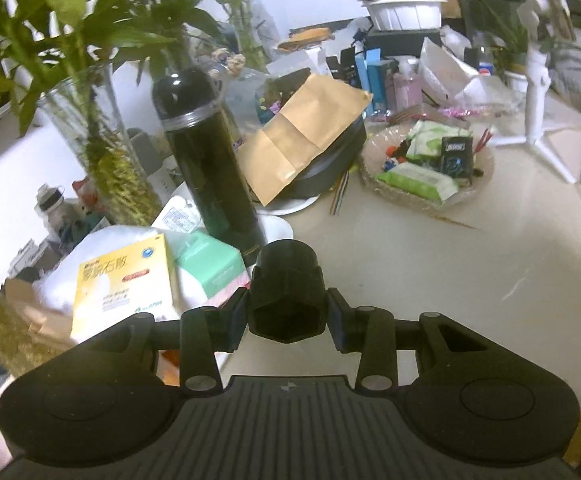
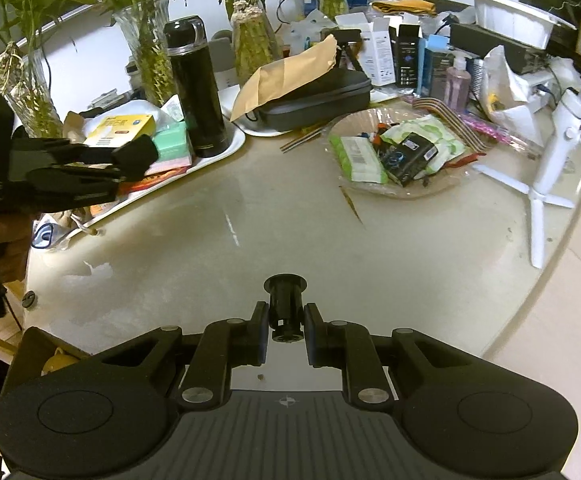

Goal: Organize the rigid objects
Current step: 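Carry the cup into the box with the left tool while the right carries the plug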

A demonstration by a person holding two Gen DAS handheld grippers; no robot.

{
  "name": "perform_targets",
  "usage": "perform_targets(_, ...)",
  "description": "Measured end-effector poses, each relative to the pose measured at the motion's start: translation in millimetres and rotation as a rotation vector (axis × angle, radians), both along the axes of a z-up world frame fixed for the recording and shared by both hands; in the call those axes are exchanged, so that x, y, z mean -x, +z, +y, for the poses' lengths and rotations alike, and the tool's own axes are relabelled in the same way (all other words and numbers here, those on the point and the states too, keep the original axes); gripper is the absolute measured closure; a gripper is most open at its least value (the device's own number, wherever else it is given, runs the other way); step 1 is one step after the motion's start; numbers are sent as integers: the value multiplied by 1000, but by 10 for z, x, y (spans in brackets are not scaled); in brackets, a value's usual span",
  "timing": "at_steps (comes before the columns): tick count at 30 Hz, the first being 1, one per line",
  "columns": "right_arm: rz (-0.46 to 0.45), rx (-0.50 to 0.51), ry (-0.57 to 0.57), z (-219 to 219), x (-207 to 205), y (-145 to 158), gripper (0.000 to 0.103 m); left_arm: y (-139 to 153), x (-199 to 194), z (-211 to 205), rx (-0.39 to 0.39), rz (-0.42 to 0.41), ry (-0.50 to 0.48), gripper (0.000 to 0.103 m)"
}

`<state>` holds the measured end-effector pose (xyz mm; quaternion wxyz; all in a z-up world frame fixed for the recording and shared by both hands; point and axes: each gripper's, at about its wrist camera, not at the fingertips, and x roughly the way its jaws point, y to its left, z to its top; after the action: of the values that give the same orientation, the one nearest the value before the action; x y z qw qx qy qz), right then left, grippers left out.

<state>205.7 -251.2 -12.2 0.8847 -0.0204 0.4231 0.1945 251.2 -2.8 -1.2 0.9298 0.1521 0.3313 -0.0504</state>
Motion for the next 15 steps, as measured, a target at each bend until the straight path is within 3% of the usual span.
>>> perform_targets(15,27,-65,-25,84,361,216,82,410,631,70,188,112,66,63)
